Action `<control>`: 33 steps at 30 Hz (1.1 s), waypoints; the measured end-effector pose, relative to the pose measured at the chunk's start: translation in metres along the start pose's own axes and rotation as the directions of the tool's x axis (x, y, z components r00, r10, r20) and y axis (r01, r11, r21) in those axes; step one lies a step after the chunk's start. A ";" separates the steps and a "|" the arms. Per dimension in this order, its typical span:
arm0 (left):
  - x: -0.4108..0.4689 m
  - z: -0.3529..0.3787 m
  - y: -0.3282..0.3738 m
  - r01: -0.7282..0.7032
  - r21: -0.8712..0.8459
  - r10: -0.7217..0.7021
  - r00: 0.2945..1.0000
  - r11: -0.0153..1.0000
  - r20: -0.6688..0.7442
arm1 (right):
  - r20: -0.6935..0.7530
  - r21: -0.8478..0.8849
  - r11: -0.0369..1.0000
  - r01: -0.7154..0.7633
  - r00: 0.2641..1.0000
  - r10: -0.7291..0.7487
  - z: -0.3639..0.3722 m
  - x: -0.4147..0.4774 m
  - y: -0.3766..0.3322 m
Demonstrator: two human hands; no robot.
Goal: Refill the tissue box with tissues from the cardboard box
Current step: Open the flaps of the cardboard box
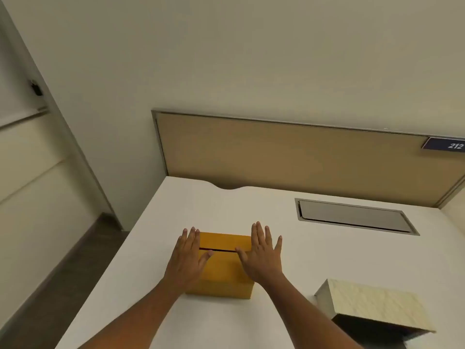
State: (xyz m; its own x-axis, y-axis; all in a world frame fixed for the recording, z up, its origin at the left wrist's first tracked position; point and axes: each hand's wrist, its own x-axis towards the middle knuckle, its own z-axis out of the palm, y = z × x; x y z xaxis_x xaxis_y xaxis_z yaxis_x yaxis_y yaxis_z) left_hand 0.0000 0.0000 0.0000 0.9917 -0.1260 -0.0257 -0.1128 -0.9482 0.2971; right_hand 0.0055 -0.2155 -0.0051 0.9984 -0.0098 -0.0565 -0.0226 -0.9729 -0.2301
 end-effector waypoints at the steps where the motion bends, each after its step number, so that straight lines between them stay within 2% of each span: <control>1: 0.001 0.004 -0.003 0.001 0.002 -0.001 1.000 1.000 0.013 | 0.026 -0.009 1.000 -0.005 1.000 0.006 0.004 -0.003 -0.001; 5: 0.003 0.007 -0.006 -0.013 0.019 0.013 1.000 1.000 0.013 | 0.093 -0.026 1.000 -0.009 0.996 0.011 0.020 -0.010 0.001; 11: 0.011 0.008 -0.007 -0.019 0.000 0.019 0.995 1.000 0.099 | 0.135 -0.005 1.000 0.006 0.991 -0.005 0.027 -0.014 -0.004; 18: 0.026 0.015 -0.011 0.141 -0.188 -0.108 0.979 0.972 0.174 | 0.070 0.016 1.000 -0.017 0.997 0.016 0.026 -0.019 -0.012; 23: 0.038 0.003 -0.008 0.291 -0.345 -0.200 0.940 0.892 0.275 | 0.061 0.115 0.992 -0.052 0.997 0.045 0.024 -0.022 -0.015; 29: 0.045 -0.009 -0.011 0.309 -0.355 -0.166 0.910 0.882 0.380 | -0.005 0.154 0.988 -0.011 1.000 0.012 0.025 -0.033 -0.014; 33: 0.048 -0.016 -0.008 0.332 -0.371 -0.178 0.903 0.867 0.390 | -0.084 0.146 0.989 0.027 0.996 -0.015 0.021 -0.045 -0.011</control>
State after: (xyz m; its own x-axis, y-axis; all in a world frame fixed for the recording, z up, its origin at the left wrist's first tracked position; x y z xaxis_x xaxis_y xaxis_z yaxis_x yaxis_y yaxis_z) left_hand 0.0500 0.0064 0.0117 0.8918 -0.0585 -0.4487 0.2539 -0.7561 0.6032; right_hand -0.0404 -0.1994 -0.0202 0.9995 -0.0147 0.0285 -0.0031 -0.9286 -0.3711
